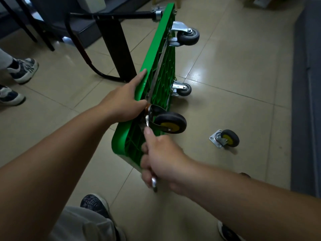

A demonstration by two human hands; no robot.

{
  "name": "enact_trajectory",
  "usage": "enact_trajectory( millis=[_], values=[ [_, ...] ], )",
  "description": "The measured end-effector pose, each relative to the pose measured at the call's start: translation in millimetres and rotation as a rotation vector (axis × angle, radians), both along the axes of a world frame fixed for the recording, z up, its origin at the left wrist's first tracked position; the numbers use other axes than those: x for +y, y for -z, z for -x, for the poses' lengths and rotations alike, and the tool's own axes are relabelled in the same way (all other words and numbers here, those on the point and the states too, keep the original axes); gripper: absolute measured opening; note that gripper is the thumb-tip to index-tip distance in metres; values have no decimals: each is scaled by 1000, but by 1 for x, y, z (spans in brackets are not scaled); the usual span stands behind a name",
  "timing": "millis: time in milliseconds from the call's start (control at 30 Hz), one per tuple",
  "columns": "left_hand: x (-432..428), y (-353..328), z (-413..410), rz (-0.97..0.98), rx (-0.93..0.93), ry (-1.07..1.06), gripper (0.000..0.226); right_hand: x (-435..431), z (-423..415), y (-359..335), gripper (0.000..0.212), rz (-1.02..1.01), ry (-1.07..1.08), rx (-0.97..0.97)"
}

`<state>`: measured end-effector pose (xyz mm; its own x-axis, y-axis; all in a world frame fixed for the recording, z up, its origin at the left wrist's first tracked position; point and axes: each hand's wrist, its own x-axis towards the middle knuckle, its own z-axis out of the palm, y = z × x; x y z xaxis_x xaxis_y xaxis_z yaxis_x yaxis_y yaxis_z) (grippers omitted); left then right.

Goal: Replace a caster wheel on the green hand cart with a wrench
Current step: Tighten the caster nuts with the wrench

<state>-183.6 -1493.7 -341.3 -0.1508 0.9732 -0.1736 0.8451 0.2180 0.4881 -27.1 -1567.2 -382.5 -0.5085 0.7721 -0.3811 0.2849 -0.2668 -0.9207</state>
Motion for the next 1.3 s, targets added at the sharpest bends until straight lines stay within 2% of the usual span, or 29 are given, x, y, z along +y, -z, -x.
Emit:
enact_trajectory(
  millis=[33,100,200,367,467,600,900,933,1100,1200,1300],
  values=[
    [0,0,1,-2,-4,0,88,-3,-2,9,51,-120,60,-57],
    [0,0,2,-1,-7,-1,87,-2,-12,34,45,-377,44,-158],
    [0,1,2,-2,-3,2,88,19,-13,61,42,-510,6,-229],
    [1,1,3,0,11,-1,89,32,-2,87,36,-633,-83,-232],
    [2,3,4,1,17,-5,89,33,7,95,44,-587,-55,-222],
    [2,5,3,-9,32,-3,89,32,19,103,54,-506,-18,-106],
    [0,6,6,-17,55,-20,88,26,20,90,28,-325,-90,-55],
    [0,5,6,-18,64,-17,88,25,18,88,30,-284,-93,-43],
    [0,4,3,-5,80,-12,87,12,19,40,46,138,-84,104],
    [-1,2,2,-8,69,-10,86,11,0,7,46,210,-179,156],
    [-2,1,-1,-7,36,-8,86,2,-1,-3,46,190,-92,138]
  ],
)
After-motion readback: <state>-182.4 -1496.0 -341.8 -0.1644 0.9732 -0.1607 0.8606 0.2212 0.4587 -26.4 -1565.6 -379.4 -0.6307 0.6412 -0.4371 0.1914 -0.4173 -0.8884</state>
